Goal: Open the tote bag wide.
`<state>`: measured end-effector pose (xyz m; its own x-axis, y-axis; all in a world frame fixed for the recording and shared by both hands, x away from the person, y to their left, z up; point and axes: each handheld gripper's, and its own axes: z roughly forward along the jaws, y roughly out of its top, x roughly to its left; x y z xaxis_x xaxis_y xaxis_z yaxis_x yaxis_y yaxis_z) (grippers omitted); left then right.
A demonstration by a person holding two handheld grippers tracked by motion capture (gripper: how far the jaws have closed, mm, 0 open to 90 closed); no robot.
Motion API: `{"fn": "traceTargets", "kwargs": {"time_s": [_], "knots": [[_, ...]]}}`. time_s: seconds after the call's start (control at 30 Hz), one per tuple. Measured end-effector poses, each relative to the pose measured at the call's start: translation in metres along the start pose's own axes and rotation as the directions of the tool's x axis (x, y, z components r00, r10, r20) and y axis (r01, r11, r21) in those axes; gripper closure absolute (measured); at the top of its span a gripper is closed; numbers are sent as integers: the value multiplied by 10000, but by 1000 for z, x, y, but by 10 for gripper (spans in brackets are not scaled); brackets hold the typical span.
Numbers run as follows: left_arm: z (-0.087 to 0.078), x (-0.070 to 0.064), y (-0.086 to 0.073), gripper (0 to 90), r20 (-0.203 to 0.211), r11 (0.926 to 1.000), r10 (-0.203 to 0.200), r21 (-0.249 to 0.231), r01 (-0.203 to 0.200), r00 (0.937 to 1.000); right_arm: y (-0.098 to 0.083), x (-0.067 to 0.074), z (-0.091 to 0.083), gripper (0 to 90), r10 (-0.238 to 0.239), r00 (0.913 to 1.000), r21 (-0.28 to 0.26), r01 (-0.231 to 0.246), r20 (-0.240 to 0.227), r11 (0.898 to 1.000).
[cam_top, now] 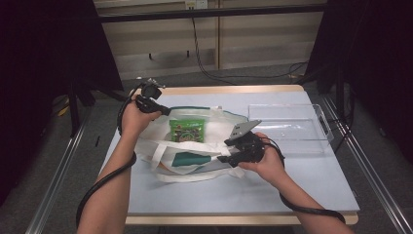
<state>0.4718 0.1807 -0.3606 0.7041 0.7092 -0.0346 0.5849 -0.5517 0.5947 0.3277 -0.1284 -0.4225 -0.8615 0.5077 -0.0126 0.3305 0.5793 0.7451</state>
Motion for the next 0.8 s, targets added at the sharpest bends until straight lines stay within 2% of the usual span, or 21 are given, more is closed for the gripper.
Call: {"fn": "traceTargets", "kwargs": {"time_s": [0.07,0.1,0.17,0.23,0.27,0.3,0.4,0.43,0.5,0.6,0.63,0.67,0.7,0.73,0.77,0.8], "knots": [[0,0,0,823,136,9999,-115,45,114,9998,-2,-2,2,468,-44,10000,133,43,78,9999],[0,0,0,823,68,9999,-117,27,116,9999,-2,-4,3,508,9,10000,219,-10,23,9998],[1,1,0,821,-82,9996,199,203,-197,9998,-3,-5,3,590,120,9999,482,-116,-73,9988],[2,0,0,821,-166,9991,299,308,-294,9994,-3,-7,4,665,328,9992,599,-314,-232,9977],[3,-2,0,822,-168,10000,-11,99,13,9999,-3,-7,4,691,351,9989,638,-332,-296,9974],[2,-1,0,822,-166,9993,239,281,-235,9996,-4,-8,4,718,377,9988,718,-354,-310,9968],[2,0,-1,824,-230,9996,231,145,-228,9995,-5,-9,4,770,665,9960,791,-617,-605,9950],[2,1,-1,826,-237,9996,260,118,-257,9994,-5,-8,4,782,713,9957,899,-658,-596,9938],[3,2,-1,829,-267,9998,208,81,-206,9994,-7,-7,4,796,809,9927,917,-727,-890,9931],[5,2,0,831,-208,9997,-233,-126,230,9995,-11,-7,3,803,958,9885,940,-850,-1171,9919],[5,4,0,832,-192,9999,-145,-61,144,9997,-12,-6,3,805,1026,9863,966,-904,-1295,9912],[6,3,1,832,-231,9991,-356,-222,351,9991,-13,-5,2,806,982,9863,975,-856,-1327,9916],[5,5,2,832,-200,10000,-77,55,78,9998,-14,-4,2,806,1024,9857,986,-895,-1342,9911],[8,4,2,833,-303,9995,-263,-171,258,9992,-15,-4,2,807,932,9860,1016,-795,-1383,9916],[8,5,3,833,-294,10000,-26,48,28,9996,-16,-4,2,807,1035,9838,1035,-888,-1465,9907],[10,4,4,833,-383,9998,-203,-57,201,9991,-16,-4,2,808,1041,9832,1044,-890,-1498,9905]]}}
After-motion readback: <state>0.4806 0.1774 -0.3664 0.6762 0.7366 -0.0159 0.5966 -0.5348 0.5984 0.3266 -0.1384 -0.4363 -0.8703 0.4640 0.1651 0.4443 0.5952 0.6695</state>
